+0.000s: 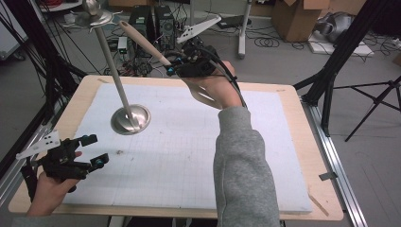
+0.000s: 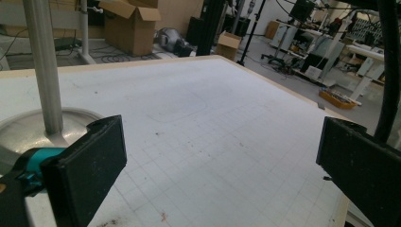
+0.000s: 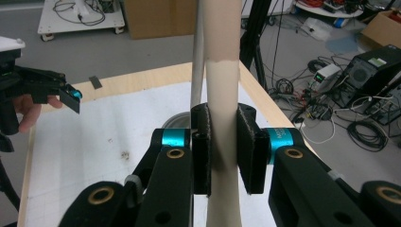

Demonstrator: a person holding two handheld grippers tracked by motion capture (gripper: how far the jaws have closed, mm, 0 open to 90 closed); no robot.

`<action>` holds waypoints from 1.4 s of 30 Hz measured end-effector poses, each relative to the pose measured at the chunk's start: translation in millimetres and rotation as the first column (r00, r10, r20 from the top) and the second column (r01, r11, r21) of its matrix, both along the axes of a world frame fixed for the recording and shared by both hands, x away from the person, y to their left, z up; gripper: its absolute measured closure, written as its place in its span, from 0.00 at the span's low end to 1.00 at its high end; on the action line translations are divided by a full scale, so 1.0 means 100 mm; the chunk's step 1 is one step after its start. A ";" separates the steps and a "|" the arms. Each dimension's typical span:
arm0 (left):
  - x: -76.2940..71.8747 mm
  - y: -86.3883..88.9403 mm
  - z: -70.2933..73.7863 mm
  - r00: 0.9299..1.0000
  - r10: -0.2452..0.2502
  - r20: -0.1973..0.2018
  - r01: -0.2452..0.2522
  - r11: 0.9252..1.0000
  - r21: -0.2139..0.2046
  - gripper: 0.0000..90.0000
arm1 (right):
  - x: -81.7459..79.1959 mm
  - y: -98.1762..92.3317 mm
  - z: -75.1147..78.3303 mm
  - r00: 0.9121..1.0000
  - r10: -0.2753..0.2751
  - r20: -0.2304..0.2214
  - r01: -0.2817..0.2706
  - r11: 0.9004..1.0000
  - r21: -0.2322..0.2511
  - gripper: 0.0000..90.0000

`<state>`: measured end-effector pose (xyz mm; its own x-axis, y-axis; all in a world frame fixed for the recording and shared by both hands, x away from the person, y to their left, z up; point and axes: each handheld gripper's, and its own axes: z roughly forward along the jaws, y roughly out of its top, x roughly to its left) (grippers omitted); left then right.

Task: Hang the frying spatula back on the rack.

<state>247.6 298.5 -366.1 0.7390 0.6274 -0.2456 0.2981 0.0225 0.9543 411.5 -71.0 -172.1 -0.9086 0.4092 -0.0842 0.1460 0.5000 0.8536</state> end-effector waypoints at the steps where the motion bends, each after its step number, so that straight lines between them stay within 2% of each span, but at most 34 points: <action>1: 0.00 0.00 0.00 1.000 0.000 0.000 0.000 1.000 0.000 0.03 | 0.01 0.01 0.00 1.000 0.001 0.001 -0.001 1.000 0.001 0.87; 15: -0.01 0.03 -0.01 1.000 0.005 -0.004 -0.005 1.000 -0.004 0.03 | 0.06 0.10 0.01 1.000 0.005 -0.011 -0.005 1.000 -0.003 0.87; 42: -0.03 0.06 -0.02 1.000 0.011 -0.011 -0.012 1.000 -0.005 0.03 | 0.16 0.26 -0.09 0.999 0.008 -0.032 -0.008 1.000 -0.010 0.87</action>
<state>244.9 304.3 -368.6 0.7290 0.6345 -0.2568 0.3081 0.0308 0.9508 427.8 -45.4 -181.0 -0.9141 0.4010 -0.0593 0.1691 0.5102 0.8433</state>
